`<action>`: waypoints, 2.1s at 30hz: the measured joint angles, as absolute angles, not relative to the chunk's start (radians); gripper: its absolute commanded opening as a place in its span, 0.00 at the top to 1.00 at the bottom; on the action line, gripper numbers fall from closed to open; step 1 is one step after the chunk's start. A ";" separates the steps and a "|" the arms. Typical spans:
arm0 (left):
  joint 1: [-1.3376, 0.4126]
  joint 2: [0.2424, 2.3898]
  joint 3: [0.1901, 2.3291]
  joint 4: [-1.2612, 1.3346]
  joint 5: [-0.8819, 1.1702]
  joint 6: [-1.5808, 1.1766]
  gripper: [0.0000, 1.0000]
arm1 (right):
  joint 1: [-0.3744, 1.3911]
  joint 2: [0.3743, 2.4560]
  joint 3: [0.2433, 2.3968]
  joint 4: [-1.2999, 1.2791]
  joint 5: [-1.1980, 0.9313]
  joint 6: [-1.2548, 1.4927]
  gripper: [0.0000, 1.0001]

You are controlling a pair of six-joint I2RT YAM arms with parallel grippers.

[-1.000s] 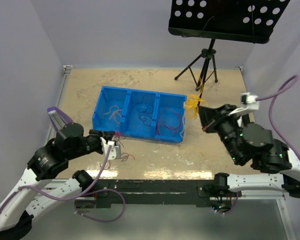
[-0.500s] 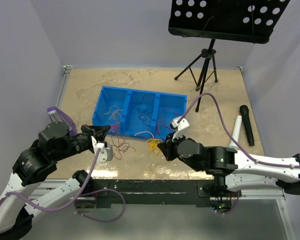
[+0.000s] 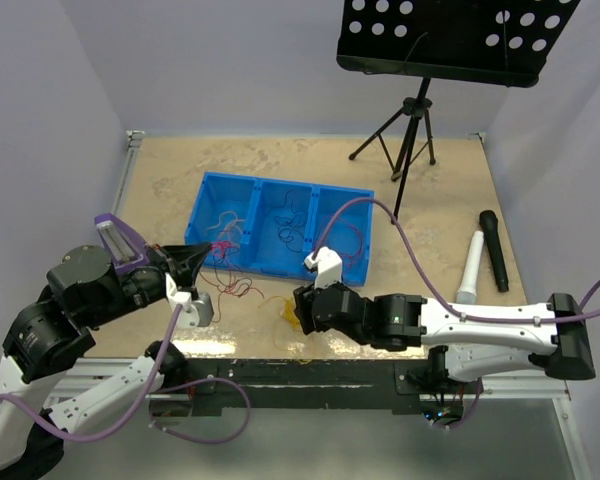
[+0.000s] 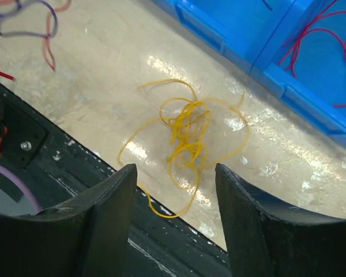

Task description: Untangle the cables

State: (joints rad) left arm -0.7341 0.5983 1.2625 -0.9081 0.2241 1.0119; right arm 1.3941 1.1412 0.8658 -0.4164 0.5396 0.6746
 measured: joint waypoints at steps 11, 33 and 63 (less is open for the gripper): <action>-0.734 0.614 1.272 -0.916 0.263 1.004 1.00 | 1.394 1.140 1.179 -0.232 0.583 0.422 0.34; -0.734 0.655 1.402 -0.968 0.379 0.979 1.00 | 1.375 1.299 1.275 -0.019 0.445 0.068 0.48; -0.734 0.584 1.198 -0.878 0.159 0.988 1.00 | 1.281 1.016 1.070 -0.127 0.516 0.225 1.00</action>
State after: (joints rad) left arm -0.7341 0.5838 1.1984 -0.8780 0.1585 0.9878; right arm 1.2812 1.0164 1.0698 -0.1268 0.5159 0.2249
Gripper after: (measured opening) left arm 0.016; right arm 0.014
